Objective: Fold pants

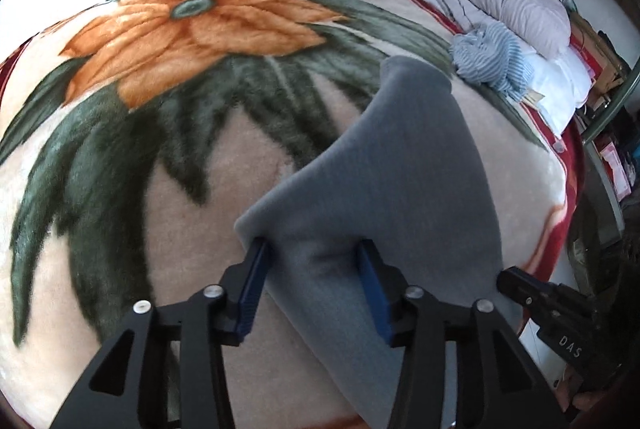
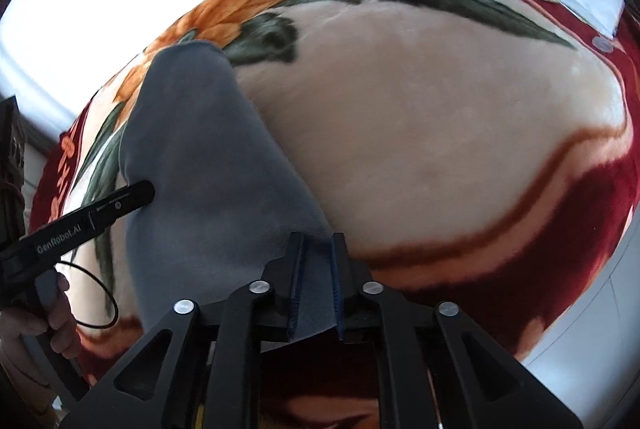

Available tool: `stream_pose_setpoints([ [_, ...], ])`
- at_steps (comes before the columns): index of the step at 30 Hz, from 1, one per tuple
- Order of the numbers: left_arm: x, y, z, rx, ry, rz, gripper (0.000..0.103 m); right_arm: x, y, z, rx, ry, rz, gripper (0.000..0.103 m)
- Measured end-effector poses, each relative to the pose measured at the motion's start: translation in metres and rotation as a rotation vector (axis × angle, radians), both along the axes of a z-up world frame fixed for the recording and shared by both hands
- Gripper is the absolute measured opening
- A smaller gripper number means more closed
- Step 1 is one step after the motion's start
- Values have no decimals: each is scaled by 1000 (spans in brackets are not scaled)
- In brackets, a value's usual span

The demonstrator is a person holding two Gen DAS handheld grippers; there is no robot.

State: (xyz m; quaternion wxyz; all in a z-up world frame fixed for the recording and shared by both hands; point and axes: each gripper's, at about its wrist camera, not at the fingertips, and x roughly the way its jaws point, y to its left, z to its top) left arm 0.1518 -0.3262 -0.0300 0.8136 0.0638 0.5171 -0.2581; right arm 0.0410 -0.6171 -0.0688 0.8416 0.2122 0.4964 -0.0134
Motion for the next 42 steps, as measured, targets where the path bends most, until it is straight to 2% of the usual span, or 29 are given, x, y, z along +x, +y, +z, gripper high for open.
stream_pose_setpoints([
  [7,-8,31,12,-112,101,76,54,-4,-3,11,-29,15,17,23],
  [11,-25,49,14,-146,127,92,56,-5,-3,19,-5,23,10,30],
  [14,-34,52,13,-169,155,80,57,-1,0,26,52,-15,44,40],
  [16,-39,49,12,-192,172,59,60,5,5,29,46,-39,64,51],
  [19,-44,41,9,-215,179,20,64,16,11,26,14,-47,100,53],
  [23,-46,31,-6,-179,203,7,64,32,14,9,11,-26,130,55],
  [25,-43,31,-15,-179,221,24,64,35,13,3,10,-37,116,71],
  [27,-39,30,-20,-191,233,36,65,35,9,-3,27,-45,110,75],
  [30,-36,28,-23,-199,235,51,67,35,5,-8,85,-50,112,75],
  [32,-34,25,-23,-198,224,56,68,35,5,-8,118,-56,129,70],
  [36,-31,15,-22,-194,206,56,68,35,11,-6,174,-71,190,48],
  [38,-30,10,-24,-171,204,69,67,38,11,-9,185,-64,190,47],
  [41,-29,-1,-20,-143,196,70,60,38,10,-11,206,-72,189,43],
  [42,-29,0,-19,-143,194,69,56,36,10,-9,210,-82,189,38],
])
